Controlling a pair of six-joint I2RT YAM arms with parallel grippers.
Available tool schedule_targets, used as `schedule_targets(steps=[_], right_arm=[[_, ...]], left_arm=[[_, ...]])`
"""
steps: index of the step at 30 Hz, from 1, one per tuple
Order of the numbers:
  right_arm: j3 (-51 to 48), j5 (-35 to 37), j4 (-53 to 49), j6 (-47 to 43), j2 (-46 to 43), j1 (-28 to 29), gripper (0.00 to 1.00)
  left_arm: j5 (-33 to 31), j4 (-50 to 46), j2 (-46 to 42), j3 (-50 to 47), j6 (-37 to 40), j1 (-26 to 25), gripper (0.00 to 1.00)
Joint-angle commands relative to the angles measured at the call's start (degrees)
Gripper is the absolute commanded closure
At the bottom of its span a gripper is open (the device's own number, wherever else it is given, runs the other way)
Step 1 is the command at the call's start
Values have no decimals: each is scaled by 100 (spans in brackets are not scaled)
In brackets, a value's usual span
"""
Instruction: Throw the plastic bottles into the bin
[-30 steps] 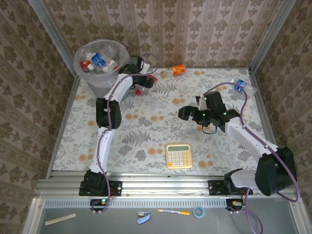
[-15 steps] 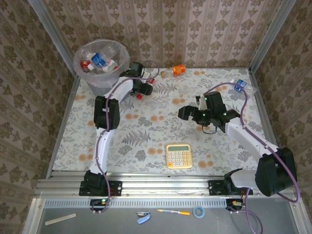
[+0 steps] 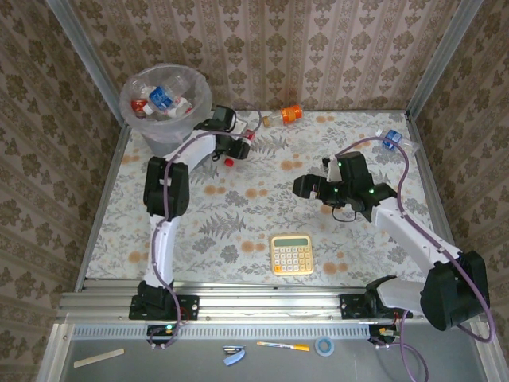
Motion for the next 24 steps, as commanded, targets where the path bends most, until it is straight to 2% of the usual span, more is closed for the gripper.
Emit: schedule_targets(steps=[1, 6, 10, 17, 24], right_arm=[[-80, 100, -80, 47, -188, -25, 0], [-112, 128, -102, 83, -267, -25, 0], [-193, 155, -102, 100, -406, -27, 0], [-289, 232, -275, 57, -703, -26, 0], [-359, 317, -413, 21, -995, -31, 0]], left_arm=[[221, 597, -813, -534, -56, -144, 50], [429, 1066, -1668, -1425, -128, -296, 49], [508, 1325, -2276, -1964, -208, -651, 49], [695, 1779, -3198, -2666, -456, -918, 50], [609, 1871, -4115, -3049, -516, -1002, 50]])
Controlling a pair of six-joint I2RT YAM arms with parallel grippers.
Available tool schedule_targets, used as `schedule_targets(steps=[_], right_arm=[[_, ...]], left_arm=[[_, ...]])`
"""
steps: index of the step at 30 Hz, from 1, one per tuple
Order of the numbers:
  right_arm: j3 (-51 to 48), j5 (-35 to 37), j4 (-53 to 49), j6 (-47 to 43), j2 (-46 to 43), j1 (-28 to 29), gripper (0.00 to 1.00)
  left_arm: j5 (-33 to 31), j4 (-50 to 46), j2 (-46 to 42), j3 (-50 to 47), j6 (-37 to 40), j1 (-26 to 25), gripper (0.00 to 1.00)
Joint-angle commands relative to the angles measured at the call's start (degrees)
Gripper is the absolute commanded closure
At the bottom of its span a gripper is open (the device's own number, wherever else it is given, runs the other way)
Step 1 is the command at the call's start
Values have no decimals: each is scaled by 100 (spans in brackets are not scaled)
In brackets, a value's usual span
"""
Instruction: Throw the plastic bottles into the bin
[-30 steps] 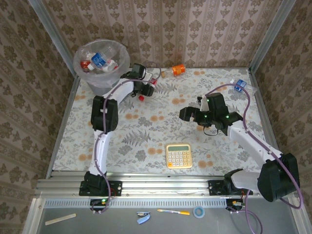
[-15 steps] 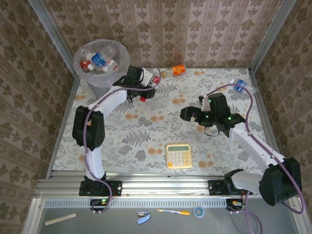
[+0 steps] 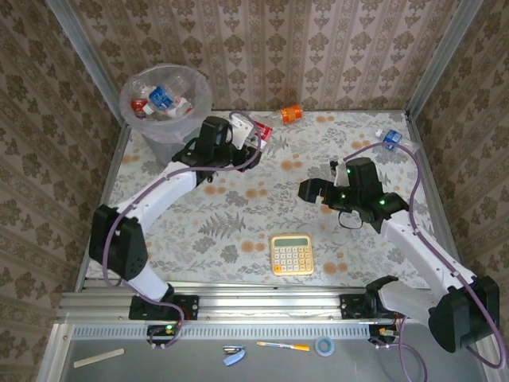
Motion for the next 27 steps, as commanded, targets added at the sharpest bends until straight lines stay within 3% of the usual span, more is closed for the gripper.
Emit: schedule_targets(steps=[1, 8, 27], right_arm=[[-114, 168, -198, 4, -187, -38, 0], [-152, 160, -148, 30, -218, -34, 0], [-152, 131, -149, 58, -215, -39, 0]], left_arm=[[34, 272, -576, -132, -129, -45, 50], [-241, 449, -1721, -469, 48, -80, 50], [-2511, 546, -3994, -536, 1306, 93, 53]])
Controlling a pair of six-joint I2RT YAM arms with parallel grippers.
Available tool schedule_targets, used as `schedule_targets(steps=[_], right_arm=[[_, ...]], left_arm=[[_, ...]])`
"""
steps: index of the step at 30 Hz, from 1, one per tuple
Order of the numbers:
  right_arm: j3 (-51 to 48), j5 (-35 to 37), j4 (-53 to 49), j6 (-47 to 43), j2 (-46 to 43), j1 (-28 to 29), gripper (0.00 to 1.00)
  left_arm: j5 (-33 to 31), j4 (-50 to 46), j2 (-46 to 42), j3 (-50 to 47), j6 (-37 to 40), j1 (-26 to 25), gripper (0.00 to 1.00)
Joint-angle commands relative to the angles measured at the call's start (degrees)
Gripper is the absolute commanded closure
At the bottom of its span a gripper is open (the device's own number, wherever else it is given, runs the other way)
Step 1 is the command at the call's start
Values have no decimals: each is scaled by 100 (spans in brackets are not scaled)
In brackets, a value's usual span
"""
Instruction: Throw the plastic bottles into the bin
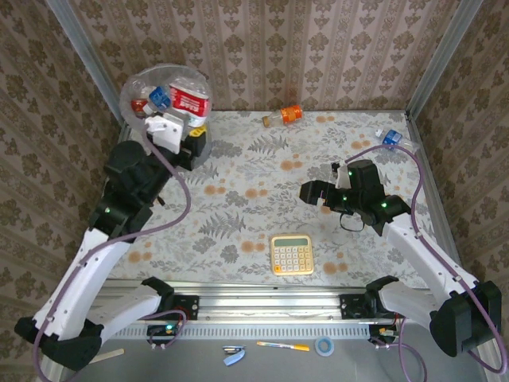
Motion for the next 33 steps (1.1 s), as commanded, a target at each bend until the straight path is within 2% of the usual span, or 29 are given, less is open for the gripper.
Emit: schedule_targets(steps=[1, 13, 19, 21, 25, 30, 33], right_arm=[[-64, 93, -70, 54, -82, -24, 0], [-73, 93, -22, 68, -11, -24, 0], [-40, 88, 10, 64, 58, -24, 0], [-38, 100, 11, 51, 68, -24, 0], [-20, 104, 6, 29, 125, -24, 0], [39, 104, -22, -28, 213, -30, 0], [98, 104, -50, -76, 285, -27, 0]], left_arm=[[-590, 317, -303, -44, 442, 89, 53], [-985, 1408, -822, -287, 1118, 240, 55], [-666, 1396, -559, -54, 1044, 481, 54], [-478, 1352, -438, 27, 947, 564, 54], [61, 1208, -152, 200, 548, 1172, 54], [1168, 915, 514, 547, -115, 2020, 53], [1908, 667, 1232, 874, -402, 2499, 47]])
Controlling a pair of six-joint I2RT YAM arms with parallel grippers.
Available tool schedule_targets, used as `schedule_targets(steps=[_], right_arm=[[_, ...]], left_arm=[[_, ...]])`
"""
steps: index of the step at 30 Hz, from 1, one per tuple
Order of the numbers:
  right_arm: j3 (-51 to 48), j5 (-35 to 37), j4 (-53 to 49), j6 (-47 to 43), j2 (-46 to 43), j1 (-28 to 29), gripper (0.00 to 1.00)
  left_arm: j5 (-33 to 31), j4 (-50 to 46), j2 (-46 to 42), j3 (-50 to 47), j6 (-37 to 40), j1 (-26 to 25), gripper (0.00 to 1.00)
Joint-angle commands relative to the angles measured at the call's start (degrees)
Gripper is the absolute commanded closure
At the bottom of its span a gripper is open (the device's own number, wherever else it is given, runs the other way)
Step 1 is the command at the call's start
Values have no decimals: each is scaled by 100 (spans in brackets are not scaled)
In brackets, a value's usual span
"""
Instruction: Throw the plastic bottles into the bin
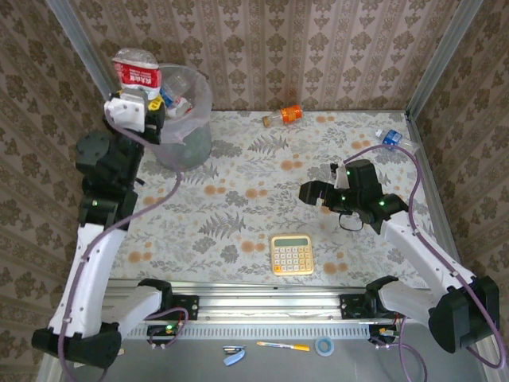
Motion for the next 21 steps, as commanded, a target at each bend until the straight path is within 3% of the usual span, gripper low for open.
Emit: schedule_targets(steps=[1, 4, 8, 10, 16, 21], right_arm=[[115, 101, -51, -77, 97, -30, 0], [151, 63, -24, -88, 185, -34, 0], [221, 23, -88, -118, 241, -33, 0], [230, 46, -120, -149, 211, -38, 0], [164, 25, -35, -105, 188, -50, 0], [120, 65, -67, -122, 131, -63, 0]], left_arm=[[1260, -363, 752, 443, -606, 484, 40], [1795, -846, 1868, 1080, -822, 1005, 32], [1913, -1466, 2788, 1911, -974, 1271, 2], [1917, -1534, 2775, 2080, -980, 1230, 0], [1144, -1904, 2476, 2333, -896, 1269, 0], [832, -1939, 1800, 2151, -905, 1296, 0]])
